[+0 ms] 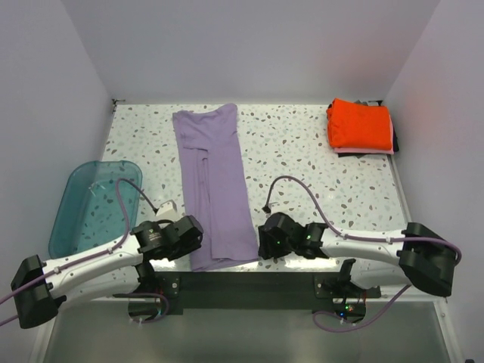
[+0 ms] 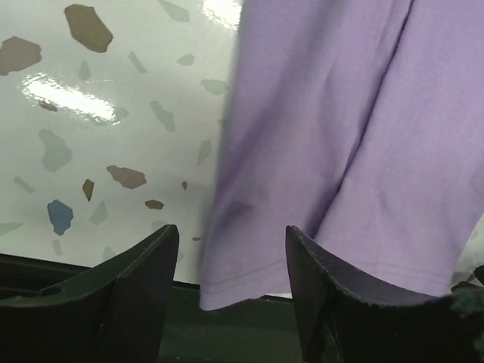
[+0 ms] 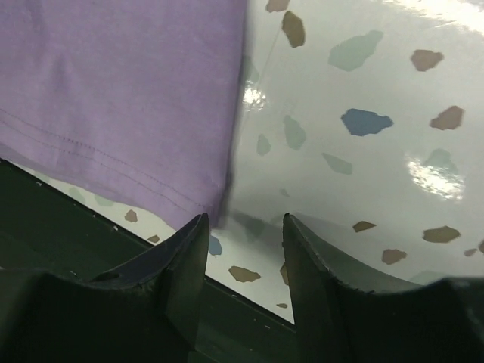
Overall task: Fold and stack the t-shirts
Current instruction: Fold the tshirt
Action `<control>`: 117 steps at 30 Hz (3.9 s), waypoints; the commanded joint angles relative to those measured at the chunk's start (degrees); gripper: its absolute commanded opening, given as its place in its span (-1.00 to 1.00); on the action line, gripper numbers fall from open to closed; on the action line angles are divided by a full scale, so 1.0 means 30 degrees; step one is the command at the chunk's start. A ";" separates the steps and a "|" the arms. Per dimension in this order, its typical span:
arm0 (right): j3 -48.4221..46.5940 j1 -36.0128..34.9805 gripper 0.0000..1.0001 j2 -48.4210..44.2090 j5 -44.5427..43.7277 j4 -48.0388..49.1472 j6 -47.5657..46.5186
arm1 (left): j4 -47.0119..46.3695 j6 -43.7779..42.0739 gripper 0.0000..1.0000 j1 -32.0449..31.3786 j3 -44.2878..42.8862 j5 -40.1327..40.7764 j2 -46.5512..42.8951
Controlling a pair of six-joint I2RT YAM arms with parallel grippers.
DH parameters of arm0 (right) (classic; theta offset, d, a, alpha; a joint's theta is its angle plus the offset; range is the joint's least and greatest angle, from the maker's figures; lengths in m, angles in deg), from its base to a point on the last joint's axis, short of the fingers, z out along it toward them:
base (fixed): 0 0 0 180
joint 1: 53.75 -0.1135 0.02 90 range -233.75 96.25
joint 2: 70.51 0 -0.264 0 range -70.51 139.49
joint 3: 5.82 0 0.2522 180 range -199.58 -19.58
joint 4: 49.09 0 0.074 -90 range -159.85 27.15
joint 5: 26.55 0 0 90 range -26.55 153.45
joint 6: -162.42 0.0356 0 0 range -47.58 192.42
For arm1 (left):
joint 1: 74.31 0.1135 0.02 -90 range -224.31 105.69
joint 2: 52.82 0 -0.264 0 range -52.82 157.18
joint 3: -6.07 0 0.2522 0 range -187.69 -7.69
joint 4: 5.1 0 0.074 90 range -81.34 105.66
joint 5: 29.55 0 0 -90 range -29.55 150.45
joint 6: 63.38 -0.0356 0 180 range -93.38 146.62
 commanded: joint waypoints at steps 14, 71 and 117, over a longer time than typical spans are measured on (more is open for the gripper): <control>-0.2024 -0.0936 -0.30 0.4232 0.0345 0.1793 0.0513 | 0.1796 0.0013 0.22 -0.0383 -0.0693 0.0045 -0.0042; -0.0263 -0.5595 -1.00 -0.2709 -0.3991 -0.3015 0.2798 | -0.0373 0.8096 -1.00 -1.1985 -0.0635 0.0008 0.4387; -2.1889 1.0723 0.17 1.6540 0.3301 -0.1524 -0.6195 | -1.6283 -1.1883 0.28 1.3709 -0.8837 -0.5670 1.2971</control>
